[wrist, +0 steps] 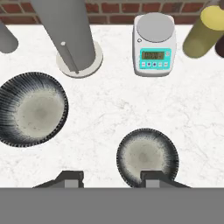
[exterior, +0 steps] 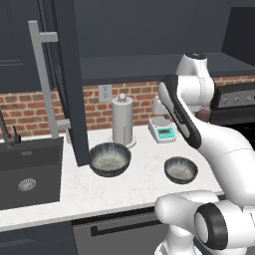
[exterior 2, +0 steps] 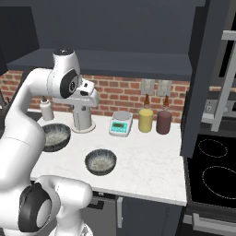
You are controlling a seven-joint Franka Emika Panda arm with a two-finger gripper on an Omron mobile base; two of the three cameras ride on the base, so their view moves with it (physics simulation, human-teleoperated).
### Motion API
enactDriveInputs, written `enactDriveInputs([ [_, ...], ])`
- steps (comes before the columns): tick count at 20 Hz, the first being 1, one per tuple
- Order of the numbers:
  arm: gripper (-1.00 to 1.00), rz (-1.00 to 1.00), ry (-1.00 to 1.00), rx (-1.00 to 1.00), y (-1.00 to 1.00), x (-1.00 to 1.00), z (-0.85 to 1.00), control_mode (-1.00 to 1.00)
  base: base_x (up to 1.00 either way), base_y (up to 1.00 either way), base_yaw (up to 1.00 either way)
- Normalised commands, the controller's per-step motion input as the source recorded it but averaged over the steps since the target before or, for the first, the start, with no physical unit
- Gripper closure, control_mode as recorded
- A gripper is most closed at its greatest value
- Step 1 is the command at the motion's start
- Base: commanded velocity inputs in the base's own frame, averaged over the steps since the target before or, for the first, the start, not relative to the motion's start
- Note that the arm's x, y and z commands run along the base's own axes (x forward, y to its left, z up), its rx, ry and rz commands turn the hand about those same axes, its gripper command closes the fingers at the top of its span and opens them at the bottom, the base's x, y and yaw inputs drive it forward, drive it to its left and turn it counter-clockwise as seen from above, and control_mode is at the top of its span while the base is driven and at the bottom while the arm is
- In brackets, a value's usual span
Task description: Pick up the bowls on the counter and stack them on top of one another in the open cabinet. Place the smaller bowl on top of the larger bowl.
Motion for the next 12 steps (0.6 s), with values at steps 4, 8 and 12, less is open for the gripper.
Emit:
enactDriveInputs([
  [4,-1.00,0.00,0.01,0.00,-0.01,0.00,-0.01,-1.00,0.00,0.00,0.00],
  [8,-1.00,0.00,0.00,0.00,0.00,0.03,0.00,-1.00,0.00,0.00,0.00],
  [12,-1.00,-0.02,0.06,-0.01,-0.03,0.19,-0.42,-1.00,0.00,0.00,0.00],
])
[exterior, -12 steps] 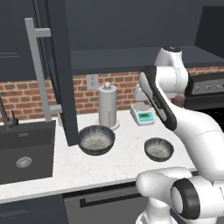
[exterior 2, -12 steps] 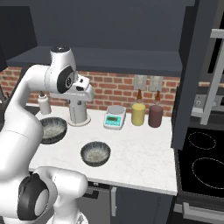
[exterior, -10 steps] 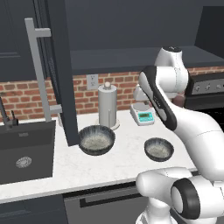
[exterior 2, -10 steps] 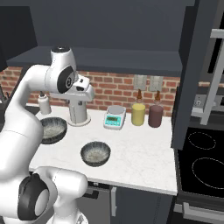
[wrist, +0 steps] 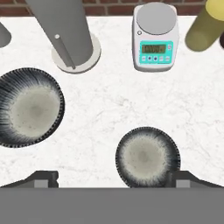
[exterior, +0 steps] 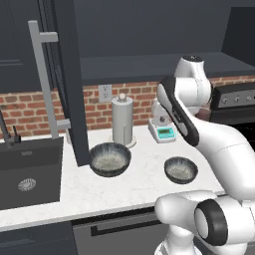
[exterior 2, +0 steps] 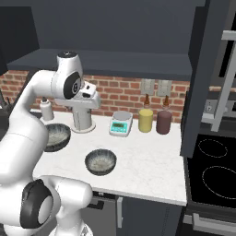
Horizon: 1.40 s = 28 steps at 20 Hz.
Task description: Pick up the bowls on the counter and stack them on top of one another in the open cabinet. Place the smaller bowl on top of the larger bowl.
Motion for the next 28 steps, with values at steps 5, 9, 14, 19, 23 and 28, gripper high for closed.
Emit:
enactDriveInputs([
  [5,-1.00,-0.15,0.25,-0.04,0.01,0.02,-0.84,-1.00,0.00,0.00,0.00],
  [9,-1.00,-0.19,0.50,0.00,-0.31,0.14,-1.00,-1.00,0.00,0.00,0.00],
  [14,-1.00,-0.23,0.29,0.03,-0.57,0.00,-0.95,-1.00,0.00,0.00,0.00],
  [19,-1.00,-0.13,0.03,0.04,-0.51,0.01,-0.39,-1.00,0.00,0.00,0.00],
  [23,-1.00,-0.01,0.00,0.00,-0.29,0.01,0.00,-1.00,0.00,0.00,0.00],
  [28,-1.00,0.00,0.01,0.00,-0.28,0.00,-0.27,-1.00,0.00,0.00,0.00],
])
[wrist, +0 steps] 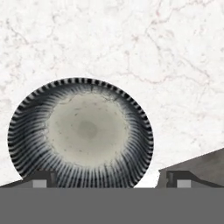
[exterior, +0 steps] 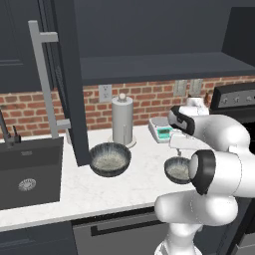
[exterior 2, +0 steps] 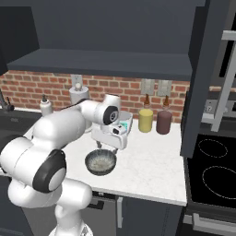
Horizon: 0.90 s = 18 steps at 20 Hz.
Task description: Pick up the bowls on the counter and stack them on top of one another in the open cabinet. Place the smaller bowl on top of the larger bowl.
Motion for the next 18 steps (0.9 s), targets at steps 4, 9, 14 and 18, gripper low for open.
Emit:
enactDriveInputs([
  [4,-1.00,0.00,0.02,0.00,-0.10,-0.18,-0.36,-1.00,0.00,0.00,0.00],
  [9,-1.00,0.00,0.00,0.00,-0.06,-0.22,-0.30,-1.00,0.00,0.00,0.00],
  [14,-1.00,0.00,-0.01,0.00,-0.03,-0.07,-0.41,-1.00,0.00,0.00,0.00],
  [18,-1.00,0.00,-0.04,0.00,0.00,0.00,-0.43,-1.00,0.00,0.00,0.00],
])
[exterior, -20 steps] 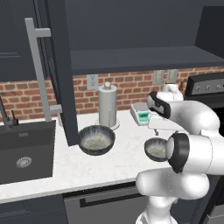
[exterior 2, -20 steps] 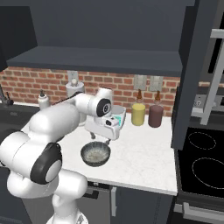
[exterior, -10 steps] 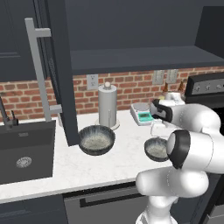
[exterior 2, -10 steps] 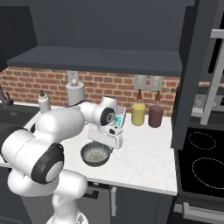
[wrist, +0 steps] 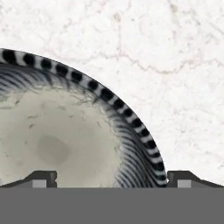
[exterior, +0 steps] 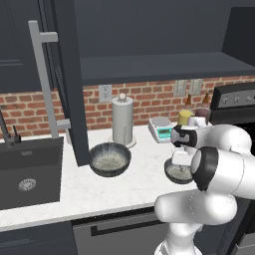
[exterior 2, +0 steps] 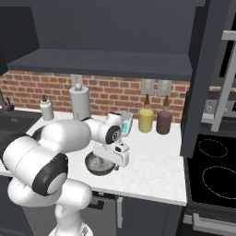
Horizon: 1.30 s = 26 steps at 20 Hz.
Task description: Pick up the bowls on the counter and stack them on top of one another in the open cabinet. Place the smaller bowl on top of the larger bowl.
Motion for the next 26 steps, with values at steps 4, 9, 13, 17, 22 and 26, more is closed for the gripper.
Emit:
enactDriveInputs([
  [4,-1.00,0.00,-0.05,0.00,0.00,0.00,-0.16,-1.00,0.00,0.00,0.00],
  [9,-1.00,0.00,-0.08,0.01,0.00,0.00,-0.22,-1.00,0.00,0.00,0.00],
  [13,-1.00,0.00,-0.08,0.00,0.00,0.00,-0.27,-1.00,0.00,0.00,0.00],
  [17,-1.00,0.00,-0.06,0.00,0.00,0.00,-0.13,-1.00,0.00,0.00,0.00],
  [22,-1.00,0.00,-0.05,0.00,0.00,-0.02,0.00,-1.00,0.00,0.00,0.00],
  [26,-1.00,0.00,-0.06,0.00,0.00,-0.16,0.00,-1.00,0.00,0.00,0.00],
])
